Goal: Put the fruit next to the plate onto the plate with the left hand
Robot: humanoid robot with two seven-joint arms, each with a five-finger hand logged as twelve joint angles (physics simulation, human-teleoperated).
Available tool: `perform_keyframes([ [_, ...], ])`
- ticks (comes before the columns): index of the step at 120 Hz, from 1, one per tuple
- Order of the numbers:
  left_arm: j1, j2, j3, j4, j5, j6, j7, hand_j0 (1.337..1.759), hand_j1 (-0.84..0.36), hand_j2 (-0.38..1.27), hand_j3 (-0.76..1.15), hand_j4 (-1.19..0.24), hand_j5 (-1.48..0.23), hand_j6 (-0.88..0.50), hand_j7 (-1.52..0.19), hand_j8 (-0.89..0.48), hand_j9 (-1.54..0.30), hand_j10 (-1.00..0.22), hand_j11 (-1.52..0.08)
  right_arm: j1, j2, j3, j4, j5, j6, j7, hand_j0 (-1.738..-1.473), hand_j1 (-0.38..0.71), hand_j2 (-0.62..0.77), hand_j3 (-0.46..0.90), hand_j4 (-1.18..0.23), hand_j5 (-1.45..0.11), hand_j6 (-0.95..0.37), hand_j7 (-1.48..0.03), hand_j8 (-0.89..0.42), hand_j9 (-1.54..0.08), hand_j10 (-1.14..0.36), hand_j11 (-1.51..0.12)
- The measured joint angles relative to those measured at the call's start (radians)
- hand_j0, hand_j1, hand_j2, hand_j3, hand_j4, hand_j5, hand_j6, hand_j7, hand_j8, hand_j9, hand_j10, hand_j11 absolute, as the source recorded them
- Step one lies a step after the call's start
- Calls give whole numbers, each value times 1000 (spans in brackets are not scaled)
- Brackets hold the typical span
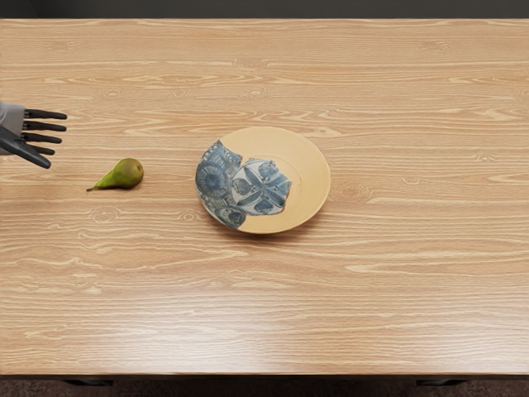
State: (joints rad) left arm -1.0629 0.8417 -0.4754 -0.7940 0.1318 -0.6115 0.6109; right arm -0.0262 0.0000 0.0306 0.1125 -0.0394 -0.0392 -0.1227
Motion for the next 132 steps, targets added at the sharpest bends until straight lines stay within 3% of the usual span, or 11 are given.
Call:
perform_keyframes([
  [38,-7,-53,-1,-2,16,0,0,1658,349,0,0,-1,0,0,0,0,0,0,0,0,0,2,0,2,7,0,-1658,-349,0,0,0,0,-1,0,0,0,0,0],
  [50,-33,-167,-2,-5,132,0,0,1658,349,0,0,-1,0,-1,0,-1,0,0,0,0,0,2,0,3,7,0,-1658,-349,0,0,0,0,-1,0,0,0,0,0],
  [70,-79,-232,-2,-29,335,0,0,1658,349,0,0,-1,0,-1,0,-1,0,-1,0,0,0,2,0,3,7,0,-1658,-349,0,0,0,0,-1,0,0,0,0,0],
  [88,-72,-254,19,-107,490,45,0,1658,349,0,0,-2,0,-2,0,-2,0,-1,0,0,0,2,0,3,7,0,-1658,-349,0,0,0,0,-1,0,0,0,0,0],
  [114,-58,-258,59,-276,613,301,0,1658,349,0,0,-2,0,-3,0,-3,0,-2,0,0,0,2,0,3,7,0,-1658,-349,0,0,0,0,-1,0,0,0,0,0],
  [132,-54,-268,85,-329,749,464,0,1658,349,1,0,-3,0,-4,0,-3,0,-2,0,0,0,2,0,3,7,0,-1658,-349,0,0,0,0,-1,0,0,0,0,0],
])
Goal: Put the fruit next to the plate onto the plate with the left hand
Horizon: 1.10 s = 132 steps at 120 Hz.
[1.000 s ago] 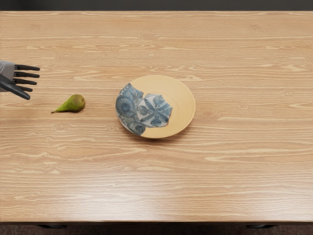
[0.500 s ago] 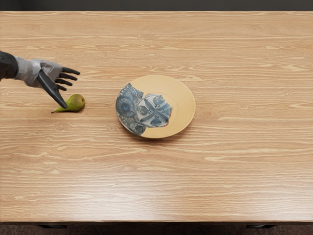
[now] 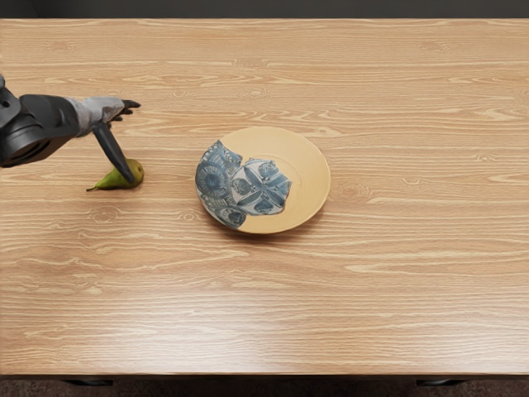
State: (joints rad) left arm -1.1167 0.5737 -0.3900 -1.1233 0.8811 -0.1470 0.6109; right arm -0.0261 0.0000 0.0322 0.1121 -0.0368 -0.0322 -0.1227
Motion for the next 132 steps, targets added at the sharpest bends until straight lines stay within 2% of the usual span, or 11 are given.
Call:
perform_keyframes([
  [18,-1,-11,82,-13,101,59,0,1658,349,1,0,-3,0,-4,0,-4,0,-2,0,0,0,0,0,0,0,0,-1658,-349,0,0,0,0,-1,0,0,0,0,0],
  [39,-1,-63,187,-16,135,77,0,1658,349,2,0,-3,-1,-5,0,-4,0,-3,0,0,0,0,0,0,0,0,-1658,-349,0,0,0,0,-1,0,0,0,0,0],
  [81,0,-81,228,-1,164,225,0,1658,345,3,0,-7,-6,-9,-5,-8,-5,-7,-5,0,0,0,0,0,0,0,-1658,-349,0,0,0,0,-1,0,0,0,0,0],
  [132,-2,-89,276,23,169,244,0,1658,77,48,0,-232,-298,-234,-297,-233,-297,-232,-297,0,0,0,0,0,0,0,-1658,-349,0,0,0,0,-1,0,0,0,0,0],
])
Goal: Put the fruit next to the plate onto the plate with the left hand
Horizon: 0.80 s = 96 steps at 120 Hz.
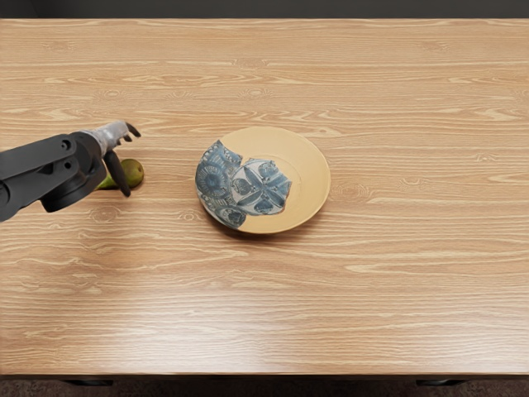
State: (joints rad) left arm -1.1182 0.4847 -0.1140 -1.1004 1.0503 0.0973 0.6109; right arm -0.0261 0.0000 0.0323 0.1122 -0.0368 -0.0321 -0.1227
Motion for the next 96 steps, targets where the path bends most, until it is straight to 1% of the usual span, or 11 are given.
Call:
perform_keyframes([
  [19,0,0,2,0,0,-1,0,1658,-12,63,0,-306,-394,-307,-394,-307,-394,-306,-393,0,0,0,0,0,0,0,-1658,-349,0,0,0,0,-1,0,0,0,0,0],
  [30,2,-22,5,1,-1,-1,0,1658,-51,70,0,-339,-436,-340,-436,-339,-436,-338,-436,0,0,0,1,0,0,0,-1658,-349,0,0,0,0,-1,0,0,0,0,0],
  [44,0,-23,12,1,-1,-1,0,1658,-89,77,0,-370,-477,-371,-477,-371,-477,-370,-477,0,0,0,0,0,0,0,-1658,-349,0,0,0,0,-1,0,0,0,0,0],
  [96,2,-19,34,22,-2,-1,0,1658,-135,85,0,-408,-528,-409,-528,-409,-528,-408,-528,0,0,1,0,0,0,0,-1658,-349,0,0,0,0,-1,0,0,0,0,0],
])
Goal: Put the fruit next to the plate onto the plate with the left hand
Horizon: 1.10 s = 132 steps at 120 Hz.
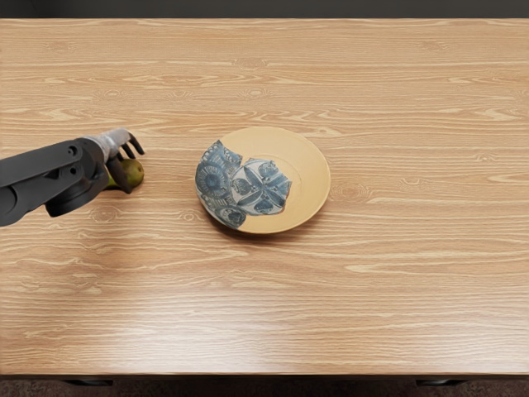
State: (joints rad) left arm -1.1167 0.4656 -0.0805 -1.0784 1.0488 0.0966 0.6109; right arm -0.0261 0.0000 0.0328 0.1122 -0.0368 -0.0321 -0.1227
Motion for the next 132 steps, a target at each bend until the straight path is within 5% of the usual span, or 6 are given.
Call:
perform_keyframes([
  [71,-2,-2,26,8,0,-1,0,1656,-245,144,0,-534,-701,-445,-703,-533,-703,-532,-703,0,0,1,0,0,0,0,-1658,-349,0,0,0,0,-1,0,0,0,0,0],
  [111,-1,-2,26,8,0,-1,0,1654,-263,361,0,-597,-873,-447,-884,-533,-887,-656,-886,0,0,1,0,0,0,0,-1658,-349,0,0,-1,0,-1,0,-1,0,0,0],
  [132,1,-2,25,7,-1,-2,0,1651,-312,508,0,-561,-974,-405,-989,-484,-994,-618,-994,0,0,1,0,0,0,0,-1658,-349,0,0,-1,0,-1,0,-1,0,0,0],
])
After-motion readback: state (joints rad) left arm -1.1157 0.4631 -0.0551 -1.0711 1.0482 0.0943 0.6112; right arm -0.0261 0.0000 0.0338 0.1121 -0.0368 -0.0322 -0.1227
